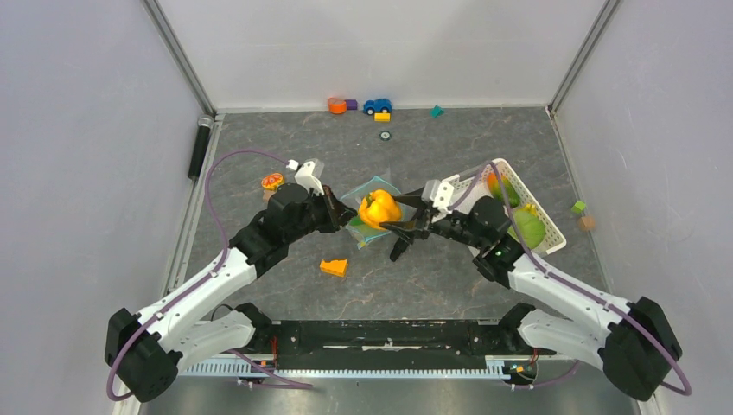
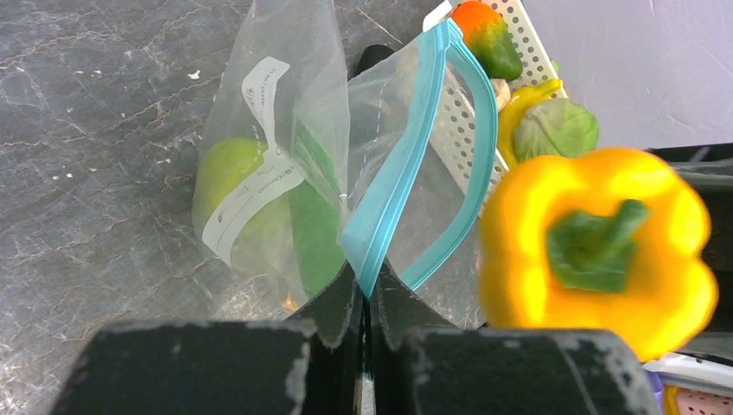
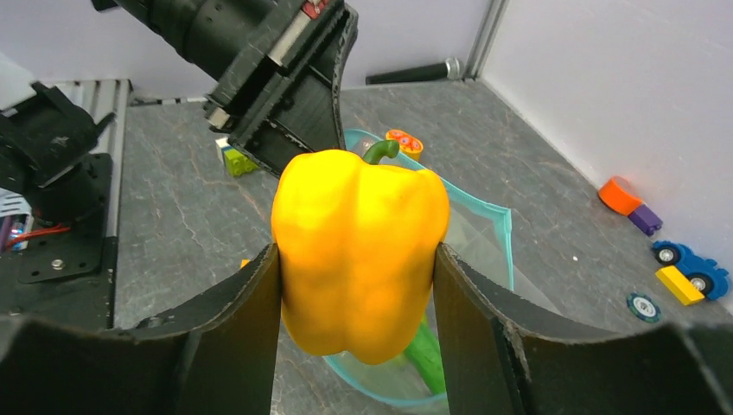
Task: Place the food in the zip-top bag and seal the zipper
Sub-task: Place the fake vegetable in the zipper food storage bag.
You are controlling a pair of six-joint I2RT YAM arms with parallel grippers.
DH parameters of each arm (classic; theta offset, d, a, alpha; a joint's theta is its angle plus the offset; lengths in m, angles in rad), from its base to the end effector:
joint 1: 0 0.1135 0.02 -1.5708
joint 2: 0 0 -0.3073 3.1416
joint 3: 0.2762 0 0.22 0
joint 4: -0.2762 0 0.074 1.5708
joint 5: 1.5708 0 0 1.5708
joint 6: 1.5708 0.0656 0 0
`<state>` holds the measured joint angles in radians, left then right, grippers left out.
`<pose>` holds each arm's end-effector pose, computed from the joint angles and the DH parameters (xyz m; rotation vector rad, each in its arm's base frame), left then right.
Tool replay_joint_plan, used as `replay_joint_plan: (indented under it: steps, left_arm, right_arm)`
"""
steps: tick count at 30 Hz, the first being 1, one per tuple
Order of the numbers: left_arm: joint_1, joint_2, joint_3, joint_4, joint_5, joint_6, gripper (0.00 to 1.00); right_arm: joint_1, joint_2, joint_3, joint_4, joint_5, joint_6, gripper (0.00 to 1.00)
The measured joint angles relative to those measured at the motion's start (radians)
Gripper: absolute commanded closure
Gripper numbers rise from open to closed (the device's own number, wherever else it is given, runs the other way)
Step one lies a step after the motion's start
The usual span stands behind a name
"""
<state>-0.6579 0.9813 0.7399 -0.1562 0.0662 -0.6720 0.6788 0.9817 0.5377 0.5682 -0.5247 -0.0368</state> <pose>0.1537 -0.1243 0.3226 0.0312 2.0882 -0.9107 0.1319 0.1486 0.3485 -0.9286 1.2138 0.8951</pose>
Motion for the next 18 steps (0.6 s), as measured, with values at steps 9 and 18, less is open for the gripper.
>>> replay_joint_plan:
  steps: [9, 18]
  left_arm:
    - [0.013, 0.003, 0.0, -0.01, -0.011, 0.0, 0.94]
    - [0.0, 0.003, 0.003, 0.02, 0.023, -0.001, 0.93]
  right_arm:
    - [0.147, 0.178, 0.097, -0.087, 0.282, -0.13, 0.78]
    - [0.171, 0.381, 0.219, -0.261, 0.694, -0.142, 0.61]
